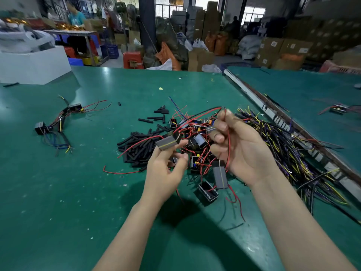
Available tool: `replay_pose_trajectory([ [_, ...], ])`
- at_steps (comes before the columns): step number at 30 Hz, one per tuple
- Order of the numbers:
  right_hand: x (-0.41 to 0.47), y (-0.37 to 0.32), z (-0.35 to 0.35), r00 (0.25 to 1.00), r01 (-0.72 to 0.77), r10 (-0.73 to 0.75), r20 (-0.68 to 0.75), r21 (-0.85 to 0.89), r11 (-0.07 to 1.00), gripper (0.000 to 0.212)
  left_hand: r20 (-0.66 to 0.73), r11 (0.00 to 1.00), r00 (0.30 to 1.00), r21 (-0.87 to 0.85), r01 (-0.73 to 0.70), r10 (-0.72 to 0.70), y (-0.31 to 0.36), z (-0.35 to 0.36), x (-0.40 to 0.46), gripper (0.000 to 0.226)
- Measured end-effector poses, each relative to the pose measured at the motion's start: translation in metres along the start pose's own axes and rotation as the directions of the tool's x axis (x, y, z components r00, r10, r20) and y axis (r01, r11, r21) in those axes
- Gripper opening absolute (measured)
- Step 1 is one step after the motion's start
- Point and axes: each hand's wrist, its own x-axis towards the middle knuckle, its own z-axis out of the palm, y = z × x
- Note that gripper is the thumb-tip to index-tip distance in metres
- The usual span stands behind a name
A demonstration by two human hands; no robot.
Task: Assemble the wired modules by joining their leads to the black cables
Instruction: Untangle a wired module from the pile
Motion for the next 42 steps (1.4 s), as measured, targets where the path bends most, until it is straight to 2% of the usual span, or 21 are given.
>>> replay_pose_trajectory([
  [3, 0.000, -0.004, 0.007, 0.996, 0.086, -0.088, 0.021, 0.087, 0.992, 0.011, -0.021, 0.998, 1.000, -0.060, 0.017, -0.019, 0.001, 0.000, 0.001, 0.029],
  [6, 0.002, -0.007, 0.010, 0.994, 0.106, -0.107, 0.004, 0.107, 0.989, 0.011, -0.051, 0.997, 0.997, 0.054, 0.052, -0.049, -0.006, -0.002, 0.004, 0.013],
  [8, 0.005, -0.007, 0.009, 0.994, 0.107, -0.104, -0.038, 0.073, 0.992, 0.010, -0.068, 0.995, 0.994, 0.052, 0.085, -0.082, -0.008, -0.003, 0.004, 0.009],
  [11, 0.010, -0.003, 0.009, 0.983, 0.105, -0.105, -0.151, -0.005, 0.994, 0.013, -0.009, 0.990, 0.991, -0.050, 0.131, -0.132, -0.005, -0.002, 0.001, 0.014],
  [14, 0.012, 0.002, 0.008, 0.971, 0.088, -0.089, -0.223, -0.013, 0.996, 0.009, 0.057, 0.999, 0.998, 0.019, 0.030, -0.031, -0.004, 0.001, -0.003, 0.025],
  [16, 0.012, 0.002, 0.008, 0.970, 0.071, -0.073, -0.230, -0.013, 0.997, 0.011, 0.062, 0.998, 0.998, 0.047, -0.030, 0.027, -0.003, 0.003, -0.003, 0.023],
  [18, 0.010, 0.000, 0.008, 0.977, 0.060, -0.068, -0.202, -0.049, 0.997, 0.013, 0.061, 1.000, 0.998, -0.016, 0.005, -0.004, -0.001, 0.004, -0.002, 0.024],
  [21, 0.008, -0.004, 0.010, 0.996, 0.045, -0.058, -0.070, -0.173, 0.984, 0.019, 0.077, 0.993, 0.995, -0.098, 0.069, -0.061, 0.003, 0.004, -0.001, 0.031],
  [25, 0.005, -0.006, 0.013, 0.995, 0.095, -0.080, 0.055, -0.349, 0.932, 0.020, 0.077, 0.989, 0.997, -0.146, 0.026, -0.015, 0.008, 0.004, -0.003, 0.026],
  [30, 0.003, 0.011, 0.009, 0.990, 0.136, -0.131, 0.045, -0.480, 0.867, 0.019, 0.059, 0.965, 0.997, -0.252, 0.070, -0.057, 0.011, 0.004, -0.001, 0.024],
  [33, 0.001, 0.026, 0.002, 0.986, 0.150, -0.162, 0.036, -0.606, 0.781, 0.019, 0.030, 0.953, 0.997, -0.292, 0.079, -0.074, 0.012, 0.004, 0.000, 0.017],
  [36, -0.002, 0.042, -0.008, 0.975, 0.195, -0.212, 0.060, -0.685, 0.702, 0.021, 0.015, 0.966, 0.996, -0.245, 0.089, -0.087, 0.010, 0.005, 0.000, 0.025],
  [38, -0.005, 0.050, -0.016, 0.975, 0.197, -0.218, 0.048, -0.644, 0.740, 0.019, 0.041, 0.961, 0.994, -0.253, 0.110, -0.102, 0.011, 0.004, 0.001, 0.031],
  [42, -0.008, 0.059, -0.028, 0.983, 0.158, -0.183, -0.021, -0.417, 0.895, 0.011, 0.126, 0.924, 0.987, -0.356, 0.141, -0.102, 0.013, 0.006, 0.003, 0.026],
])
